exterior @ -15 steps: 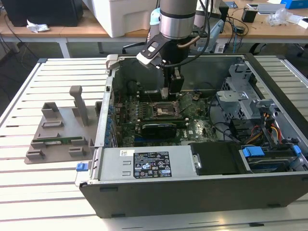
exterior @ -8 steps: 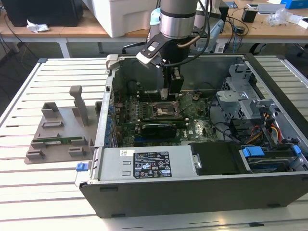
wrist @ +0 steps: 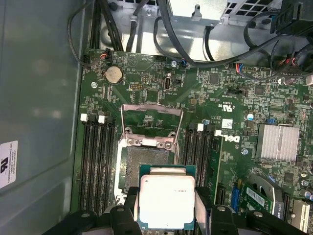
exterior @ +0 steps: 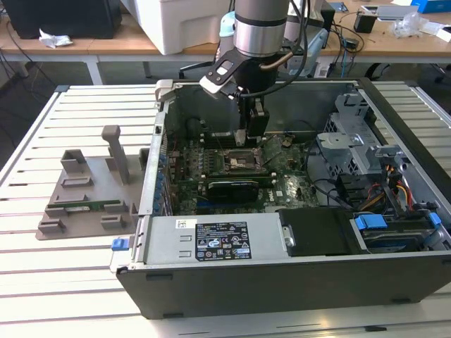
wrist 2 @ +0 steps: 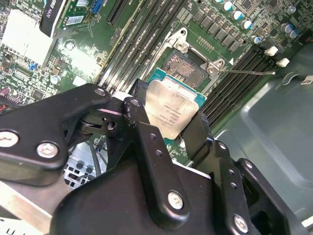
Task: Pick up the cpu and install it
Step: 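Place the cpu into insertion slot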
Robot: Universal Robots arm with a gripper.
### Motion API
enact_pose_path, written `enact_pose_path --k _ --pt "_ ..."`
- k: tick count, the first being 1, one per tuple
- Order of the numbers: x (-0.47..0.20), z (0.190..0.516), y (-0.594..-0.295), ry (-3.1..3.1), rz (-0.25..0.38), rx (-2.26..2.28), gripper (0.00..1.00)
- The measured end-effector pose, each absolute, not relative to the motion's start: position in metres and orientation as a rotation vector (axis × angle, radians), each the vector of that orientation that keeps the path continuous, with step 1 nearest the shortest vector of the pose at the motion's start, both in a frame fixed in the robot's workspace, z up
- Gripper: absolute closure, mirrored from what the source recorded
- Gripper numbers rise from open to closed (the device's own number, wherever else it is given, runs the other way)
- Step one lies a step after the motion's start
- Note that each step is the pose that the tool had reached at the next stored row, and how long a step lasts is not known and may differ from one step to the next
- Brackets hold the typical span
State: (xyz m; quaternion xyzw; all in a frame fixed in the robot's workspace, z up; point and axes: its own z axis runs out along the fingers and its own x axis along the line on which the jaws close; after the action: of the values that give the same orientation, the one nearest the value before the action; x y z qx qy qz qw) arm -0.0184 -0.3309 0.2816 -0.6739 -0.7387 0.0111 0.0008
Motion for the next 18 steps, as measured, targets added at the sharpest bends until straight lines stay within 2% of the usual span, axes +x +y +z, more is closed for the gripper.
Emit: enact_pose_path --k 18 --pt "-0.019 0.266 -0.32 -2.32 0.035 -2.116 0.46"
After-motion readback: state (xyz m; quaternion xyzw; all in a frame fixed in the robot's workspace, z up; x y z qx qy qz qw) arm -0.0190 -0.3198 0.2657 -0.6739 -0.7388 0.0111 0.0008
